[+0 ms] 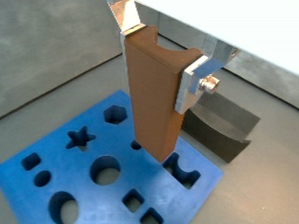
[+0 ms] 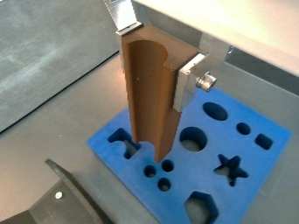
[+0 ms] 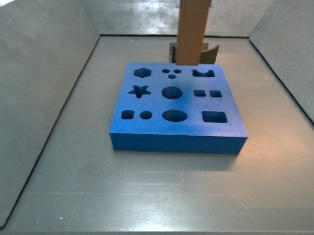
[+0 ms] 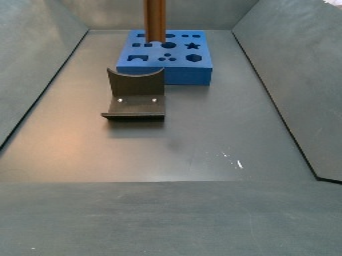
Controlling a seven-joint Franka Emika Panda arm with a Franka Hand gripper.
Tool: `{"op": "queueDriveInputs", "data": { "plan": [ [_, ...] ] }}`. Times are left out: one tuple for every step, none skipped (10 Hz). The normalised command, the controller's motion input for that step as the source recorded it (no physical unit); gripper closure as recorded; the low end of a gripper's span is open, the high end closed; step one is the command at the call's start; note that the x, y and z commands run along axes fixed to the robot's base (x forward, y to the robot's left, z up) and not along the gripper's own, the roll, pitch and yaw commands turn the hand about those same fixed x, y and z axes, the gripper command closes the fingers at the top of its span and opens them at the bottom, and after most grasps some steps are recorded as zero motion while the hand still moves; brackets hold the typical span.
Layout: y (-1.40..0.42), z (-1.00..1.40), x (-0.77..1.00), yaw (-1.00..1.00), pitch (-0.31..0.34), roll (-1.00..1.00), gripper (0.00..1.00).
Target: Insert the arch object.
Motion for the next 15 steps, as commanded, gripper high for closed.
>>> {"op": "queueDriveInputs", "data": {
  "plan": [
    [0.21, -0.16, 1.0, -0.05, 0.02, 0.02, 1.0],
    [0.19, -0.11, 1.0, -0.08, 0.0, 0.0, 1.0],
    [0.17, -0.14, 1.0, -0.13, 0.0, 0.0, 1.0],
    [0.17, -0.13, 1.0, -0.18, 0.0, -0.03, 1.0],
    [0.16, -0.17, 1.0, -0.19, 0.0, -0.04, 1.0],
    [0.0, -0.28, 1.0, -0.19, 0.0, -0.08, 1.0],
    [0.0, -0.21, 0.58, -0.02, 0.0, -0.11, 1.0],
    [0.0, -0.15, 0.42, -0.03, 0.004, -0.15, 1.0],
    [0.0, -0.15, 0.36, -0.02, 0.0, -0.11, 1.0],
    [0.02, -0.15, 0.29, 0.0, 0.004, -0.1, 1.0],
    [0.0, -0.11, 0.01, 0.1, 0.0, -0.13, 1.0],
    [0.0, -0.13, 0.0, 0.14, -0.037, -0.11, 1.0],
    [0.0, -0.17, -0.07, 0.09, -0.044, -0.14, 1.0],
    [0.0, -0.18, -0.17, 0.09, -0.054, -0.15, 1.0],
    [0.0, -0.14, -0.27, 0.15, -0.06, -0.1, 1.0]
  ]
}}
